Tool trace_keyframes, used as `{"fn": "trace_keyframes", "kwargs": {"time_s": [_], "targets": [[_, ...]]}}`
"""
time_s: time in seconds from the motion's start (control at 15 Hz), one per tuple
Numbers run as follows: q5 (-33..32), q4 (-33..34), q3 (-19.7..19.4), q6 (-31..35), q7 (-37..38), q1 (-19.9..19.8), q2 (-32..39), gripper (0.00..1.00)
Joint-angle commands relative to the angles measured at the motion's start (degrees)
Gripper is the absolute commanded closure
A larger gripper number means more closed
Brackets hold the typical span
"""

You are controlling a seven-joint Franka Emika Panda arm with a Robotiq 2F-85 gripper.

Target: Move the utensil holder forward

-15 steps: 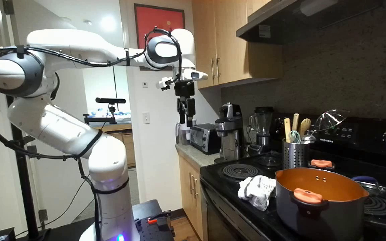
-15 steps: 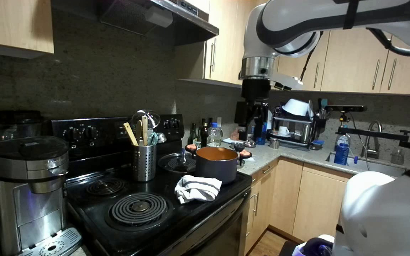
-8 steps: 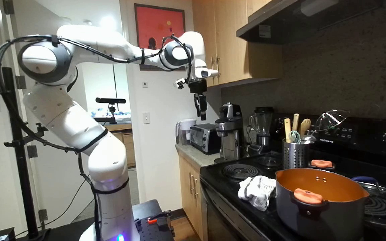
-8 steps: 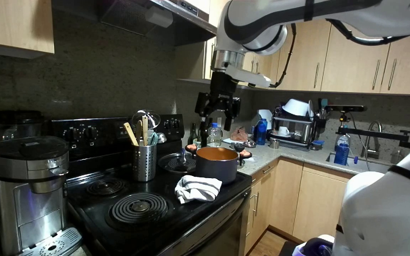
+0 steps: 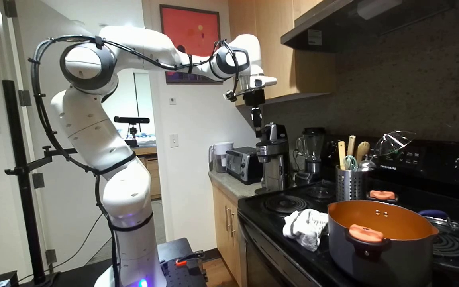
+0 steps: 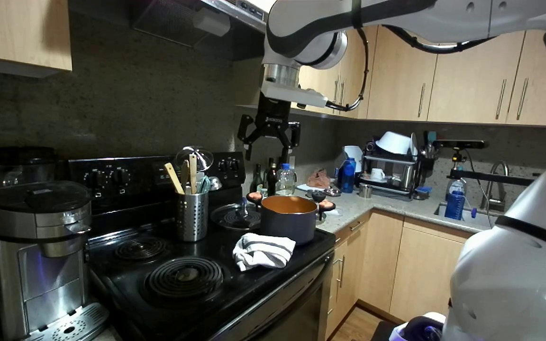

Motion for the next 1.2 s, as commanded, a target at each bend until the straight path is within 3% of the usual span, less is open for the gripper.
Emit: {"fn": "trace_keyframes", "kwargs": {"time_s": [0.0, 0.27, 0.6, 1.13], "targets": [[-0.07, 0.16, -0.16, -0.17, 0.05, 0.19, 0.05, 0.0], [-0.85, 0.12, 0.06, -0.02, 0.48, -0.04, -0.28, 0.0], [-3.07, 2.83, 0.72, 1.97, 13.07, -2.43, 3.12, 0.0], [-6.67, 13.84, -2.9, -1.07, 25.56, -3.93, 15.51, 0.0]]}}
